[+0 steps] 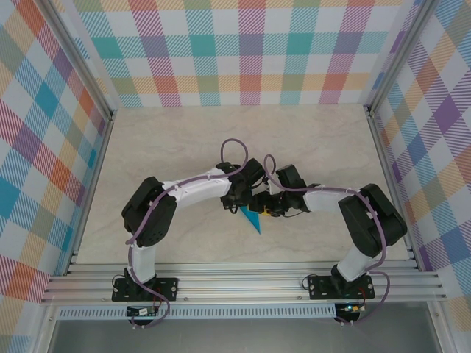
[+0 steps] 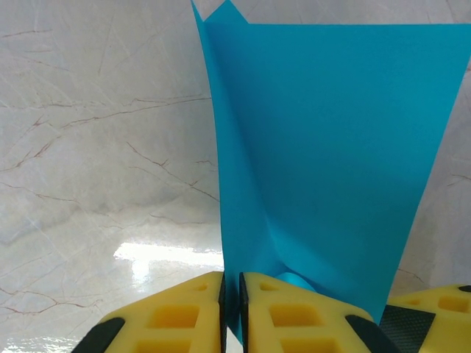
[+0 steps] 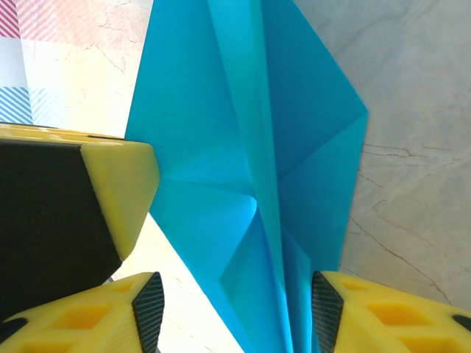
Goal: Fold a paper plane with a square sheet of paper (pick it up from the middle)
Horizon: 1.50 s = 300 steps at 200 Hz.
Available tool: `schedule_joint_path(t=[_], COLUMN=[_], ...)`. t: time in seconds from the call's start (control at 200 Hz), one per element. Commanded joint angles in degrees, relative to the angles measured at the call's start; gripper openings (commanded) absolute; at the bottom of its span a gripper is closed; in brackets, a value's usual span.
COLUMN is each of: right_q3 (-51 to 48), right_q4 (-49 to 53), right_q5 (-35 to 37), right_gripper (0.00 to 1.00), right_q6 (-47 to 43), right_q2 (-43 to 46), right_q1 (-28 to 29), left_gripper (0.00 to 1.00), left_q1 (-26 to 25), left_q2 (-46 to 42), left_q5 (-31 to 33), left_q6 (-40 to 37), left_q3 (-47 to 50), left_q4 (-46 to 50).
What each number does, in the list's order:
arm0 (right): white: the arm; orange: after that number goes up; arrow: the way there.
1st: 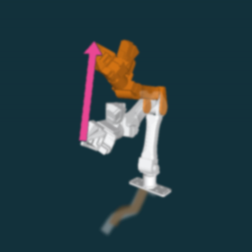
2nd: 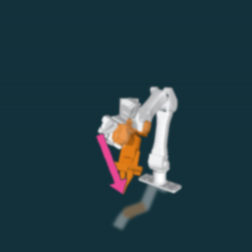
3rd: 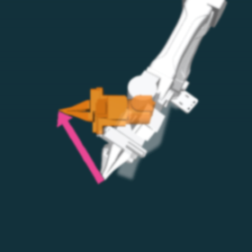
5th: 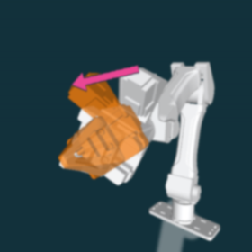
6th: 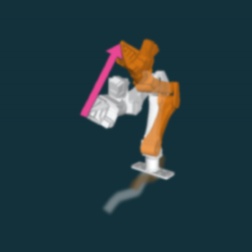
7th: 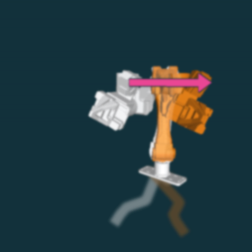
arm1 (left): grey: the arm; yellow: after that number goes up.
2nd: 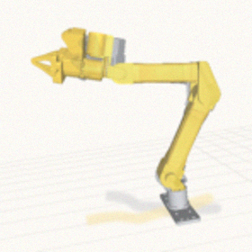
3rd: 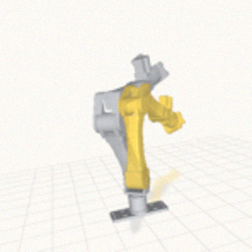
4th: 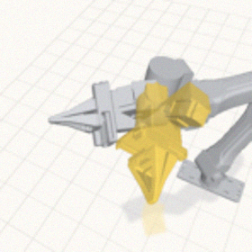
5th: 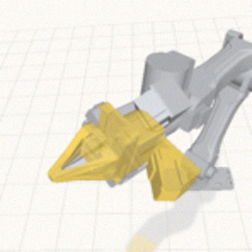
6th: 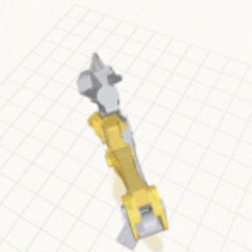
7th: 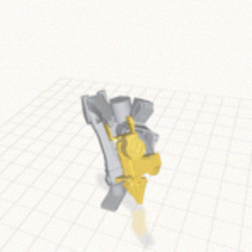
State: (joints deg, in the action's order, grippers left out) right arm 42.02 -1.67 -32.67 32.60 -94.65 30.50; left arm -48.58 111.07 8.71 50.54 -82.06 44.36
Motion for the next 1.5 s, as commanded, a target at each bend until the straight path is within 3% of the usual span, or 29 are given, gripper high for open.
schedule_joint_path(t=[0.0,0.165,0.545,0.96,1.18,1.385,1.495], right_q3=[-0.1,0.8,1.8,3.6,4.0,5.1,6.7], right_q4=[-1.8,-1.2,-0.6,1.1,1.9,7.4,13.1], right_q5=[-2.2,-0.8,-0.6,1.7,2.4,6.5,12.5], right_gripper=[0.54,0.52,0.36,0.31,0.20,0.08,0.05], right_q6=[0.1,-0.5,-2.4,-3.0,-3.2,-4.3,-4.8], right_q2=[-0.6,-2.2,-4.4,-6.2,-6.5,-1.8,1.6], right_q1=[0.3,0.4,1.1,2.4,2.7,2.9,2.9], left_gripper=[0.14,0.14,0.14,0.14,0.14,0.21,0.30], left_q1=[0.5,0.5,0.5,0.5,0.4,0.5,0.5], left_q2=[-2.3,-2.2,-2.3,-2.3,-3.6,-9.2,-13.8], left_q5=[1.1,1.0,0.9,0.8,-0.2,-1.8,-1.1], left_q6=[0.1,0.1,0.0,-0.1,-0.4,-0.7,-0.8], left_q3=[1.2,1.3,1.1,1.0,2.1,5.2,7.4], left_q4=[-0.3,-0.5,-0.5,-0.4,-2.7,-7.5,-10.1])
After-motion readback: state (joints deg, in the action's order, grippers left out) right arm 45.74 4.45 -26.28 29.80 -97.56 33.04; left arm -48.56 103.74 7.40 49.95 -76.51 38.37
